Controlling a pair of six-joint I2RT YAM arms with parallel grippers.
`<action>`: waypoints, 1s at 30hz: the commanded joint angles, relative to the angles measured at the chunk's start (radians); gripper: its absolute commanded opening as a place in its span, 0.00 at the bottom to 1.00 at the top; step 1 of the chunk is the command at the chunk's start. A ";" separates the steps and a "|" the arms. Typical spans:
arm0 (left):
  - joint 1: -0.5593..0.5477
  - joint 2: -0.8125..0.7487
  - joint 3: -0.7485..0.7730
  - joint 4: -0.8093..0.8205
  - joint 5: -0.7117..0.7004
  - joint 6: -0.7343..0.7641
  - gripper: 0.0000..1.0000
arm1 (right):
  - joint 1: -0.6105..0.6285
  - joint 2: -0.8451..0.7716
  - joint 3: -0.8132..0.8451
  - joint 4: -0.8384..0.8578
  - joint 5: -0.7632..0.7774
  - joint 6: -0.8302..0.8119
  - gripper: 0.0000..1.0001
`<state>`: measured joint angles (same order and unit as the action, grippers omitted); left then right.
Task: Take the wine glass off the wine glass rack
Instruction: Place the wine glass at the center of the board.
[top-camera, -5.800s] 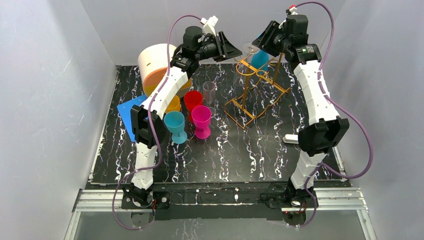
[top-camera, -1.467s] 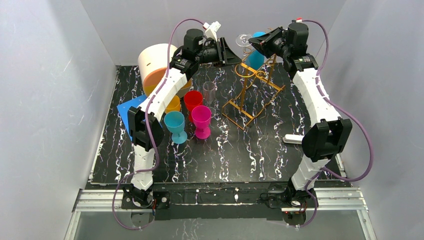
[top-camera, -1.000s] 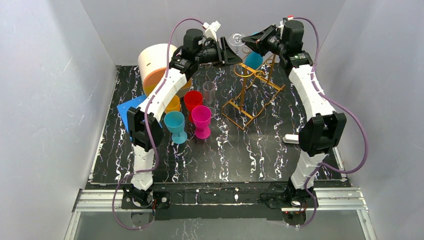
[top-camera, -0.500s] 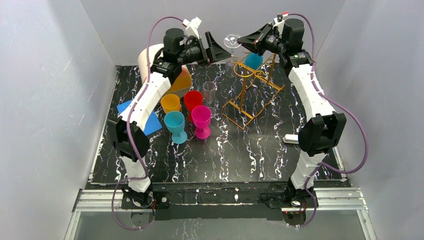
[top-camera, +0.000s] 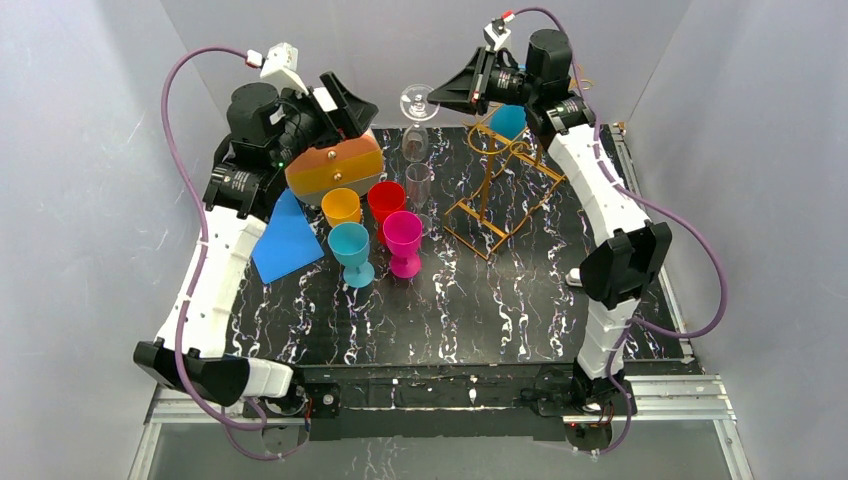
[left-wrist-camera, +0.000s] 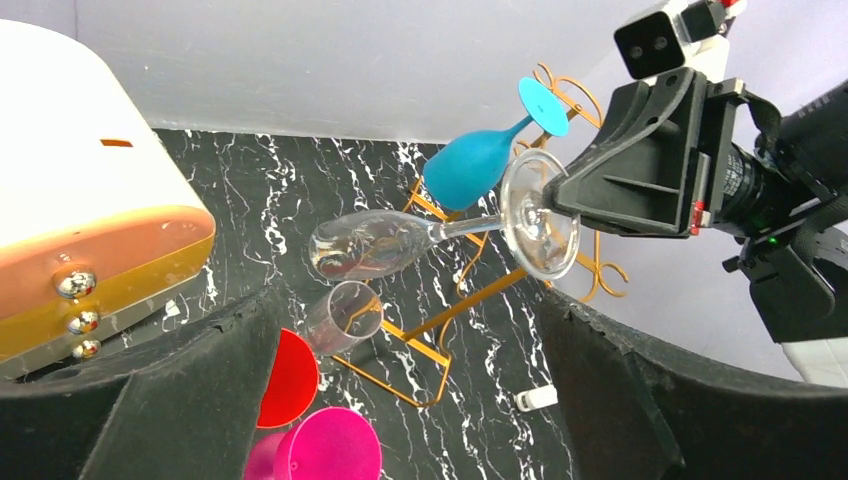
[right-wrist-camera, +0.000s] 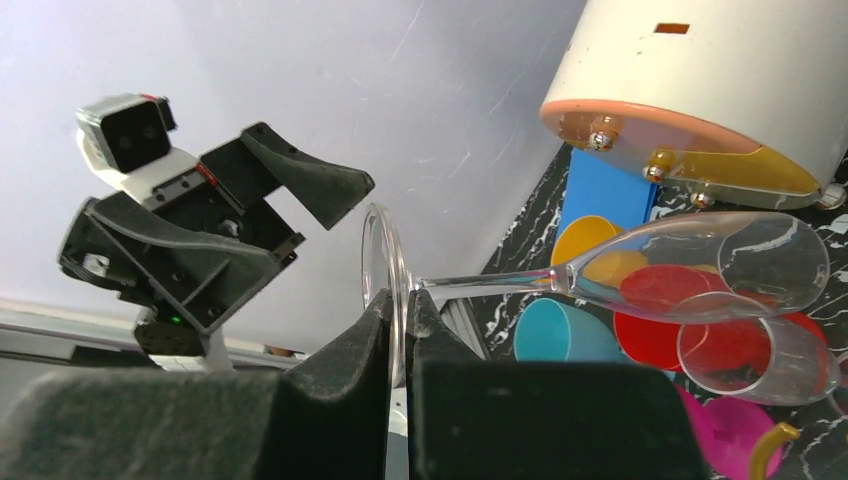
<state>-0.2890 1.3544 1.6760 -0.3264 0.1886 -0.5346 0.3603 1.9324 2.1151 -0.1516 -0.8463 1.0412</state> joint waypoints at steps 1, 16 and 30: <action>0.003 -0.071 -0.005 -0.031 0.077 0.034 0.97 | 0.034 -0.102 0.010 -0.010 -0.037 -0.125 0.01; 0.003 -0.145 -0.106 0.102 0.515 -0.083 0.81 | 0.173 -0.339 -0.254 -0.012 0.171 -0.356 0.01; 0.001 -0.121 -0.123 0.101 0.634 -0.113 0.57 | 0.176 -0.400 -0.305 -0.025 0.132 -0.379 0.01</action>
<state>-0.2893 1.2366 1.5581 -0.2398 0.7277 -0.6212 0.5323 1.6062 1.8370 -0.2146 -0.7021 0.6910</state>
